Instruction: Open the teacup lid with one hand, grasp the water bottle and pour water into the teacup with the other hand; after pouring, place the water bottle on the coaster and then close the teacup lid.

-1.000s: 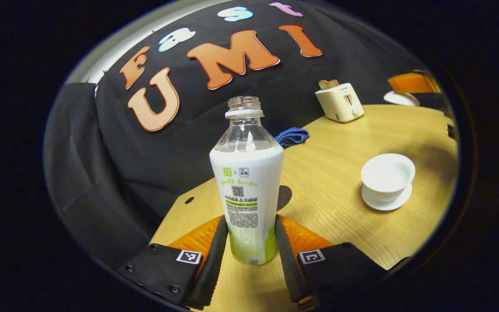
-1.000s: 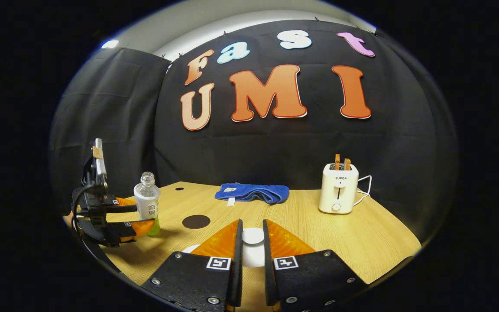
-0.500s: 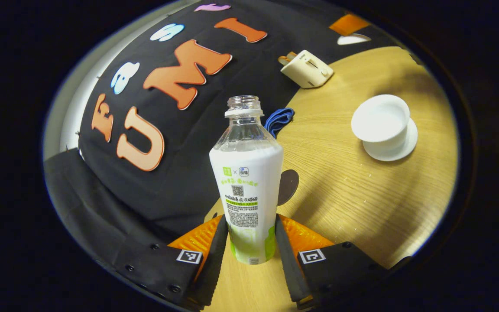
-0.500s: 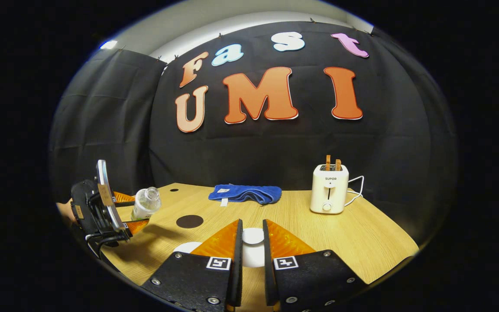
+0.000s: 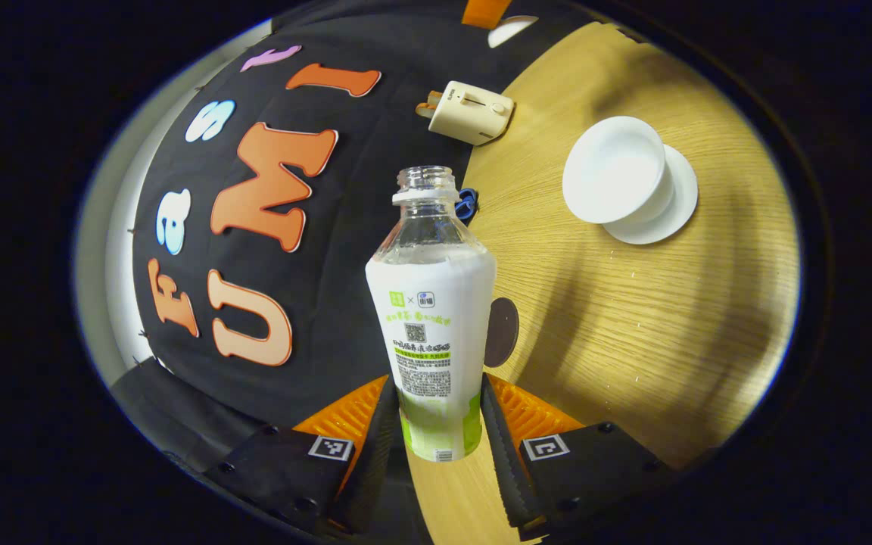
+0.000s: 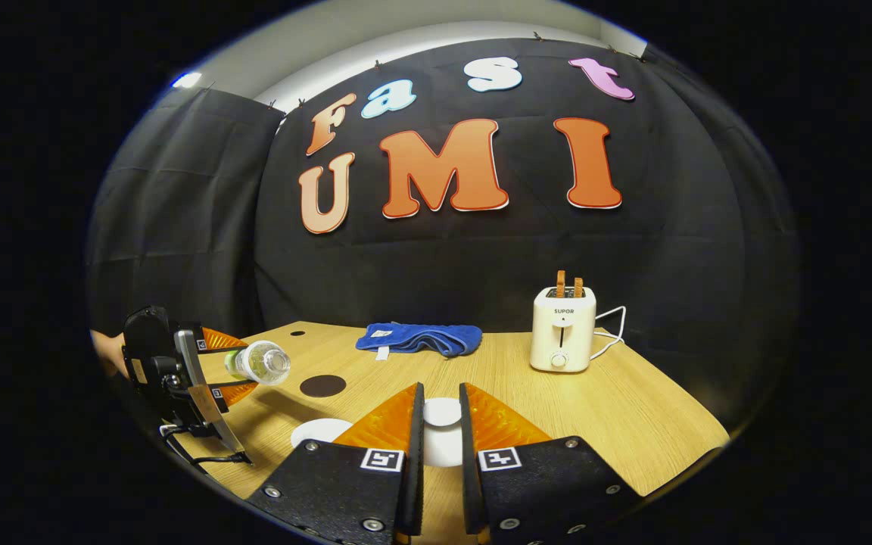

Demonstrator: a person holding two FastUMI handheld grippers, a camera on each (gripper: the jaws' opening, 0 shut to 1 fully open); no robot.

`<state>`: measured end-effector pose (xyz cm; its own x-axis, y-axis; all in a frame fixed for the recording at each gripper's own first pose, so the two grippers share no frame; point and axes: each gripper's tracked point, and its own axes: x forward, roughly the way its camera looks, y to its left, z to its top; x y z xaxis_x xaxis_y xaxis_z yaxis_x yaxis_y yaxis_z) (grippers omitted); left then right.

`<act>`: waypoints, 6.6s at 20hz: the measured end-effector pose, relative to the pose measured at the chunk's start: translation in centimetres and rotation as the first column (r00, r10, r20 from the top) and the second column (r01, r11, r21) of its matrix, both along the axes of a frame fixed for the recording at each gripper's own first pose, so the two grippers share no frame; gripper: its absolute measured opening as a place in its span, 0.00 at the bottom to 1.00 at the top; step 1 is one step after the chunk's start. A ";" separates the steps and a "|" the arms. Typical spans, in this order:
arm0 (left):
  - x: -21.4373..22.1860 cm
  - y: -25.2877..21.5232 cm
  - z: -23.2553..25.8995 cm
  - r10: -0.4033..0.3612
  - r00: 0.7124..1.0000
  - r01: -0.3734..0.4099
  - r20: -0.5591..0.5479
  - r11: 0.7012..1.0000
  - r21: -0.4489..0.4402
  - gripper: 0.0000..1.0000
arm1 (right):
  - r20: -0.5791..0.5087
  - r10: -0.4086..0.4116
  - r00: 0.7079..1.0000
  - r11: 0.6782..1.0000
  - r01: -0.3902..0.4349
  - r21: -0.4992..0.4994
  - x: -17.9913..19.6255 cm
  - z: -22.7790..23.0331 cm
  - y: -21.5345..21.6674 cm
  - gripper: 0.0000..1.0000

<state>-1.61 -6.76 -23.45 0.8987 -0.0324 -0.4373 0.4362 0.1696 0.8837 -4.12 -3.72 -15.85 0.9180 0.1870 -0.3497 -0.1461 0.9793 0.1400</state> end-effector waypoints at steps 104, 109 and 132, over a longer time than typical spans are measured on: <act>5.7 -2.4 15.2 -0.024 0.940 0.185 0.339 0.873 -0.452 0.66 | 0.041 0.056 0.998 0.997 -0.058 0.043 -0.2 1.3 3.2 0.22; 8.7 -1.7 15.4 0.166 0.959 0.081 0.230 0.618 -0.782 0.62 | 0.038 0.080 0.996 0.996 -0.082 0.040 0.7 1.4 5.3 0.22; 14.5 0.0 -3.4 0.265 0.882 -0.441 -0.391 0.168 -0.882 0.65 | -0.023 0.172 0.985 0.985 -0.172 0.002 1.0 -1.5 9.4 0.22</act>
<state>12.94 -6.81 -26.81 0.8801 -0.1822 -0.4385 0.1610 0.9832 -0.0855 -3.12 5.69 -17.34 0.8641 0.3411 -0.3702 -0.3088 0.9400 0.1454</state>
